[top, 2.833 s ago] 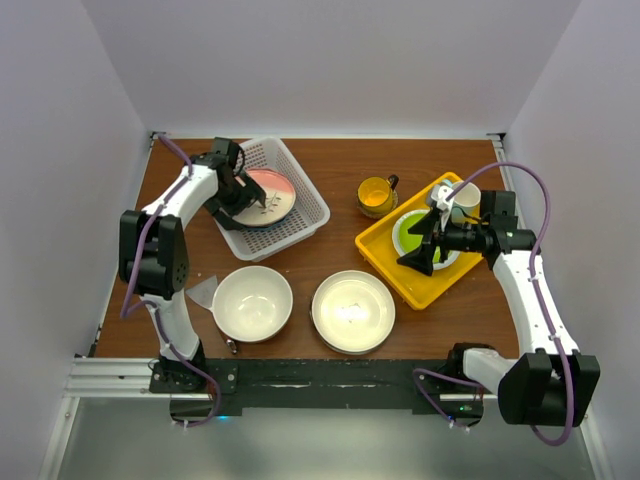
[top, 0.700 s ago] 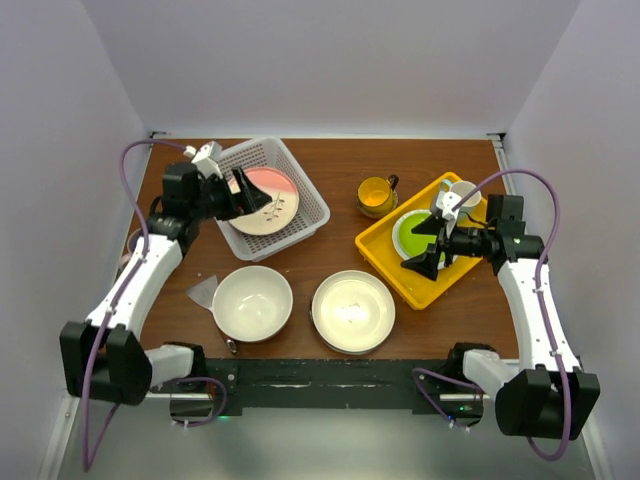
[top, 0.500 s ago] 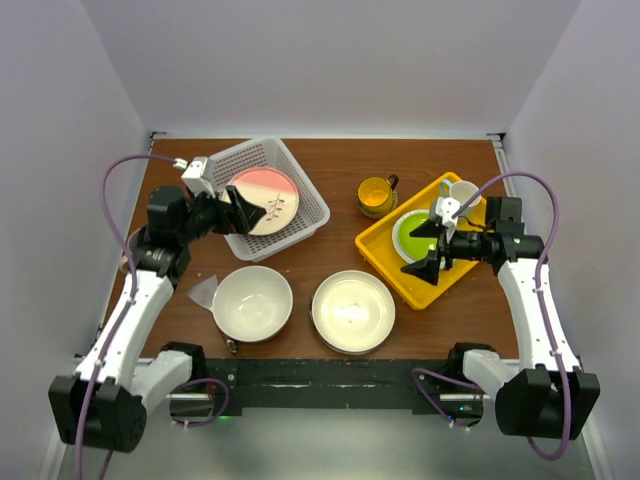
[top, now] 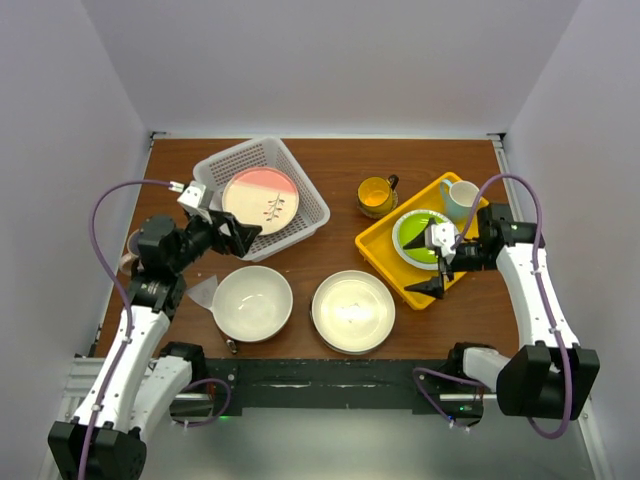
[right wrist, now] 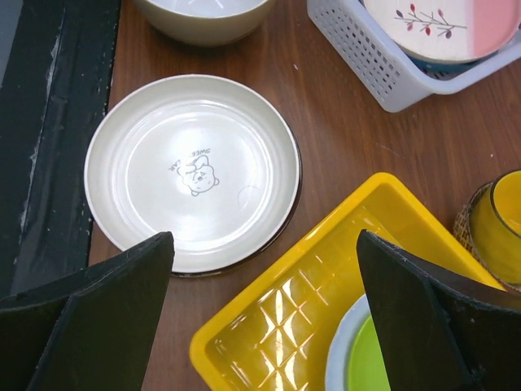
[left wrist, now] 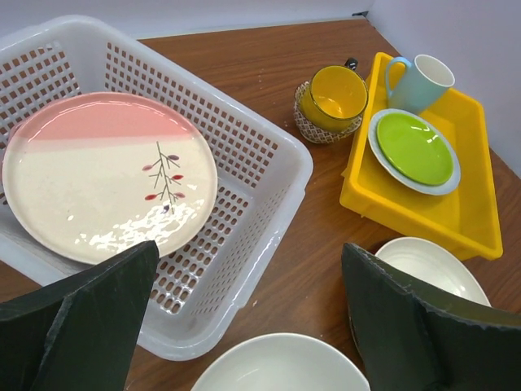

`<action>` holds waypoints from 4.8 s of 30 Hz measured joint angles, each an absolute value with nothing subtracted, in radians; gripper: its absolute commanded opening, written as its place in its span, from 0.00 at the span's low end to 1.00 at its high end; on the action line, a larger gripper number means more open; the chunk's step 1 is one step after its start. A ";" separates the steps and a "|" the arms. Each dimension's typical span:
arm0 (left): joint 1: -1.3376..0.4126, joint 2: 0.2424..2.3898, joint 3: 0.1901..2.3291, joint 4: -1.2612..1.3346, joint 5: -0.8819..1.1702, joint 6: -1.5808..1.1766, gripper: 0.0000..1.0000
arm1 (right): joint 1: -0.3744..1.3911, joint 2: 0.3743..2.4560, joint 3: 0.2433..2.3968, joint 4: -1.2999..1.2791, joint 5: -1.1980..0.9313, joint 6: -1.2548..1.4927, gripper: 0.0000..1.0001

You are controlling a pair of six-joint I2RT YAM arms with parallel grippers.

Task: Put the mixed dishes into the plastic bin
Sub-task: Pick up the plate at the center of the board.

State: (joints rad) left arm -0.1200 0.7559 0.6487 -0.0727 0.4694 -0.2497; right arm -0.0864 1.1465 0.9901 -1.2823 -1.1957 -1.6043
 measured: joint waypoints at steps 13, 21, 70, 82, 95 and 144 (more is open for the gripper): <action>-0.120 0.746 0.646 -0.068 0.512 -0.239 1.00 | 0.124 1.110 1.000 -1.211 -1.082 -1.555 0.98; -0.120 0.777 0.643 -0.068 0.535 -0.239 1.00 | 0.344 1.062 0.994 -1.015 -0.899 -1.375 0.98; -0.120 0.807 0.643 -0.068 0.537 -0.239 1.00 | 0.558 1.430 0.995 -0.589 -0.486 -0.710 0.55; -0.120 0.808 0.642 -0.068 0.540 -0.240 1.00 | 0.561 1.512 1.012 -0.559 -0.462 -0.727 0.47; -0.120 0.817 0.642 -0.068 0.544 -0.240 1.00 | 0.575 1.563 1.011 -0.536 -0.436 -0.727 0.24; -0.123 0.912 0.624 0.047 0.763 -0.301 0.97 | 0.416 1.340 1.006 -0.665 -0.686 -0.856 0.00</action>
State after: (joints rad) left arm -0.1226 0.9123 0.6235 0.0471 0.7631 -0.3008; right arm 0.4164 1.3403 1.0058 -0.6647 -0.6857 -0.8562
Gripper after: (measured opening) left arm 0.977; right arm 0.022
